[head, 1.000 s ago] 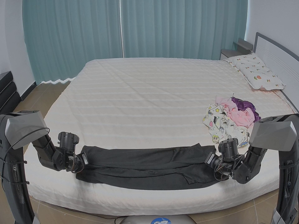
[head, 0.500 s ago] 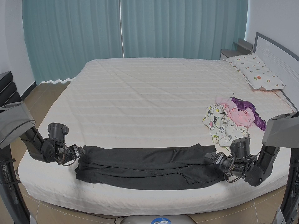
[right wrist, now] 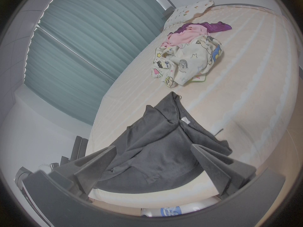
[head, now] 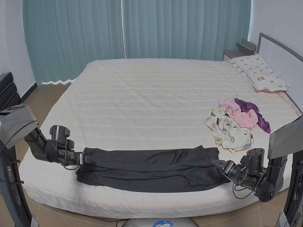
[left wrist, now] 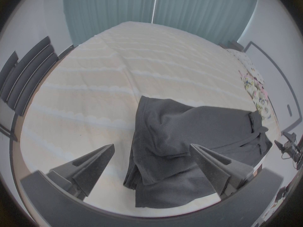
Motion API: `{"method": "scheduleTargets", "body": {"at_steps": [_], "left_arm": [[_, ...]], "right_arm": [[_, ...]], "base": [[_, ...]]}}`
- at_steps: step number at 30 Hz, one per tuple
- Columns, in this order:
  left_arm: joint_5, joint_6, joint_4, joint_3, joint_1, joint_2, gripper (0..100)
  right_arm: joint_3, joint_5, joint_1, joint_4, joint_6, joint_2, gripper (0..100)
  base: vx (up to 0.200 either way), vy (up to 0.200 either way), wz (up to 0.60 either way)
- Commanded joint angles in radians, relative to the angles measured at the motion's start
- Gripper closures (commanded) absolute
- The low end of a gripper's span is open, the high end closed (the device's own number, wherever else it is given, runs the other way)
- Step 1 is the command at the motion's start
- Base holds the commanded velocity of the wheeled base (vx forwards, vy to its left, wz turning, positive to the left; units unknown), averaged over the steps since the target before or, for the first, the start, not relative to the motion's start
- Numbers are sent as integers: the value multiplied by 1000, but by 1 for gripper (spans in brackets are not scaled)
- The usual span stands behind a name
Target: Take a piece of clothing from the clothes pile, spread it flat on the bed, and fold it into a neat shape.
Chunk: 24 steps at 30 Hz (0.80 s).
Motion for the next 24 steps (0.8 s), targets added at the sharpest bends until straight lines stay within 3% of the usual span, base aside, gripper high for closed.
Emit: {"method": "scheduleTargets", "body": {"at_steps": [1, 11, 12, 24], "left_arm": [[-6, 1, -6, -35, -6, 76, 0], [-17, -10, -1, -75, -13, 106, 0], [-17, -10, -1, -75, -13, 106, 100], [-29, -56, 2, -36, -18, 72, 100]], "right_arm": [[14, 5, 7, -6, 0, 30, 0], [15, 5, 10, -7, 4, 36, 0], [15, 5, 10, -7, 4, 36, 0], [24, 6, 10, -9, 7, 37, 0]], "base": [[0, 0, 0], [0, 0, 0], [0, 0, 0], [0, 0, 0]]}}
